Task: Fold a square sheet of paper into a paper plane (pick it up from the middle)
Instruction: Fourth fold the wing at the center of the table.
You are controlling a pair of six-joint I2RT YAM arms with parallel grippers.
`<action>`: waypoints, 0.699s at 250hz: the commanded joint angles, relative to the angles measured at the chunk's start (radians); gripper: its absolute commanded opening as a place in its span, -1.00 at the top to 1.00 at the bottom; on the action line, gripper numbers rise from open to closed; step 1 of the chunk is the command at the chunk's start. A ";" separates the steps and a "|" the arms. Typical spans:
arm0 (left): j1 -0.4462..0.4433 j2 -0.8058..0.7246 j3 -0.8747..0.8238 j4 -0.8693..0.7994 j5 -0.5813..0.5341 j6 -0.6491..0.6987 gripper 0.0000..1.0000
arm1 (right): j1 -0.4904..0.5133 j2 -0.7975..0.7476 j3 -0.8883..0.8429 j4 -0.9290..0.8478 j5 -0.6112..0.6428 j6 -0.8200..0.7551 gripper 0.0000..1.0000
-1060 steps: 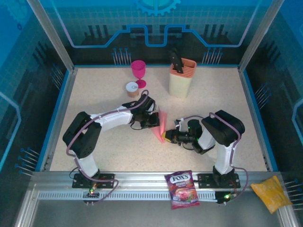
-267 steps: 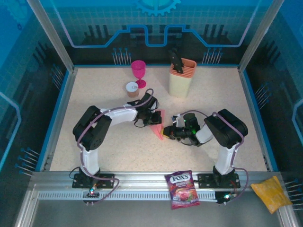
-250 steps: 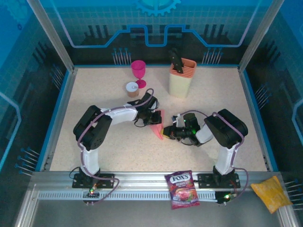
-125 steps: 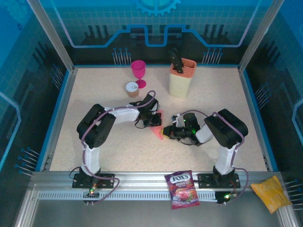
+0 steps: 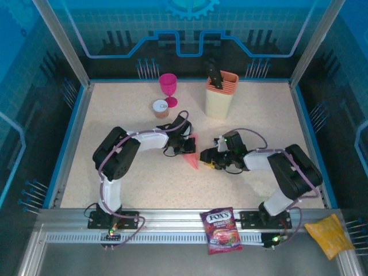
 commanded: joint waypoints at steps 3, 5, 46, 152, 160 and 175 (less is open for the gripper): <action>0.006 0.016 -0.045 -0.044 -0.029 0.023 1.00 | -0.016 -0.056 0.036 -0.338 0.092 -0.082 0.19; 0.006 0.015 -0.047 -0.043 -0.029 0.023 1.00 | -0.015 -0.059 0.037 -0.338 0.089 -0.082 0.23; 0.006 0.013 -0.054 -0.041 -0.031 0.016 1.00 | 0.036 -0.058 0.089 -0.297 0.052 -0.053 1.00; 0.005 0.018 -0.055 -0.041 -0.028 0.009 1.00 | 0.132 0.089 0.161 -0.079 0.082 0.066 1.00; 0.006 0.018 -0.056 -0.041 -0.028 0.009 1.00 | 0.131 0.098 0.164 -0.066 0.085 0.072 1.00; 0.006 0.019 -0.055 -0.041 -0.026 0.008 1.00 | 0.131 0.113 0.171 -0.046 0.087 0.081 1.00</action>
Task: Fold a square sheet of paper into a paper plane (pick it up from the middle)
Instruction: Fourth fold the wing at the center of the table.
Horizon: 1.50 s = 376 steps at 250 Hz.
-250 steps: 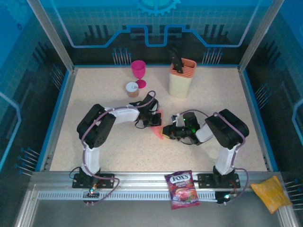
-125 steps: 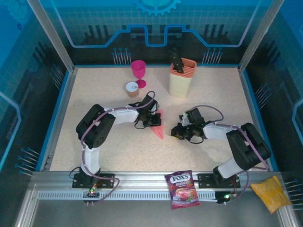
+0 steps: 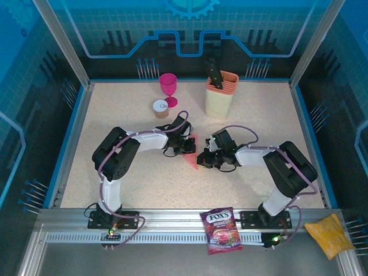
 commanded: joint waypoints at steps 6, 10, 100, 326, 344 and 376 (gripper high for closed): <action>0.007 0.024 -0.041 -0.062 -0.027 0.010 1.00 | 0.008 0.039 0.033 0.082 0.018 0.046 1.00; 0.006 0.024 -0.040 -0.063 -0.027 0.010 1.00 | 0.010 0.043 0.033 0.088 0.017 0.049 1.00; 0.006 0.025 -0.047 -0.064 -0.022 0.012 1.00 | 0.008 0.066 0.044 0.137 0.040 0.077 1.00; 0.021 0.043 -0.056 -0.084 -0.045 -0.018 1.00 | 0.099 0.023 -0.085 -0.184 0.078 -0.120 1.00; 0.022 0.044 -0.062 -0.080 -0.044 -0.025 1.00 | 0.101 0.008 -0.112 -0.179 0.081 -0.114 1.00; 0.030 0.050 -0.069 -0.077 -0.048 -0.039 1.00 | 0.101 -0.028 -0.147 -0.188 0.090 -0.118 1.00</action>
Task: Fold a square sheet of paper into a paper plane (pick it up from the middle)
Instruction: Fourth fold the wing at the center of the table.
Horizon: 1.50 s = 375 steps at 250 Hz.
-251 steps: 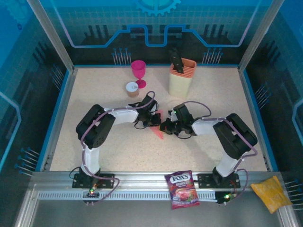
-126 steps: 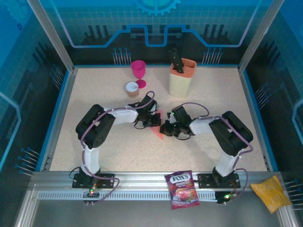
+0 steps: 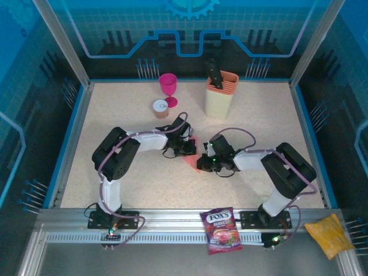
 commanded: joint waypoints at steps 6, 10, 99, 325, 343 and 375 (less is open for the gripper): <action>0.026 0.052 -0.052 -0.082 -0.111 -0.024 1.00 | 0.034 -0.015 -0.084 -0.218 -0.029 -0.023 1.00; 0.026 0.052 -0.053 -0.082 -0.110 -0.024 1.00 | 0.034 -0.017 -0.087 -0.222 -0.027 -0.026 1.00; 0.029 0.054 -0.061 -0.086 -0.116 -0.032 1.00 | 0.001 -0.165 -0.079 -0.324 -0.040 -0.050 1.00; 0.034 0.043 -0.061 -0.086 -0.110 -0.045 1.00 | -0.026 0.124 0.084 -0.158 0.002 0.135 1.00; 0.046 0.037 -0.061 -0.078 -0.105 -0.057 1.00 | -0.036 0.126 0.068 -0.207 0.028 0.151 1.00; 0.077 0.031 -0.054 -0.066 -0.092 -0.080 1.00 | -0.043 0.145 0.075 -0.319 0.058 0.147 1.00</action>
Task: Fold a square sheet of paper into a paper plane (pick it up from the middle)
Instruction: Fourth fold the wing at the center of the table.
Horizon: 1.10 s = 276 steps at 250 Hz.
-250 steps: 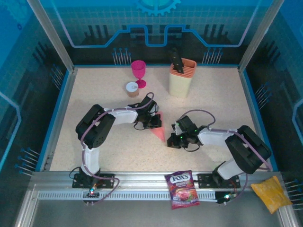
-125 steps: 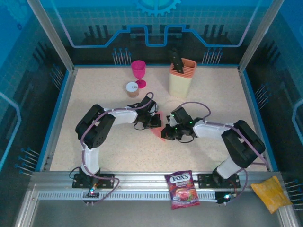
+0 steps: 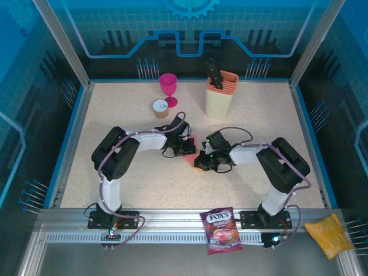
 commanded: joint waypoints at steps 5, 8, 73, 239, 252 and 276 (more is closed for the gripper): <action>0.065 0.031 -0.042 -0.087 -0.106 -0.033 1.00 | -0.024 0.062 -0.038 -0.228 0.127 0.022 1.00; 0.067 0.031 -0.041 -0.087 -0.106 -0.035 1.00 | -0.025 0.065 -0.037 -0.235 0.129 0.022 1.00; 0.121 0.057 0.012 -0.098 -0.086 -0.032 1.00 | -0.032 0.119 -0.032 -0.299 0.146 0.025 1.00; 0.205 0.046 0.014 -0.106 -0.081 -0.025 0.81 | -0.065 0.214 -0.051 -0.280 0.120 0.029 1.00; 0.214 0.044 0.013 -0.106 -0.083 -0.024 0.79 | -0.068 0.218 -0.056 -0.275 0.118 0.029 1.00; 0.232 0.044 0.009 -0.105 -0.086 -0.023 0.78 | -0.072 0.226 -0.062 -0.271 0.117 0.028 1.00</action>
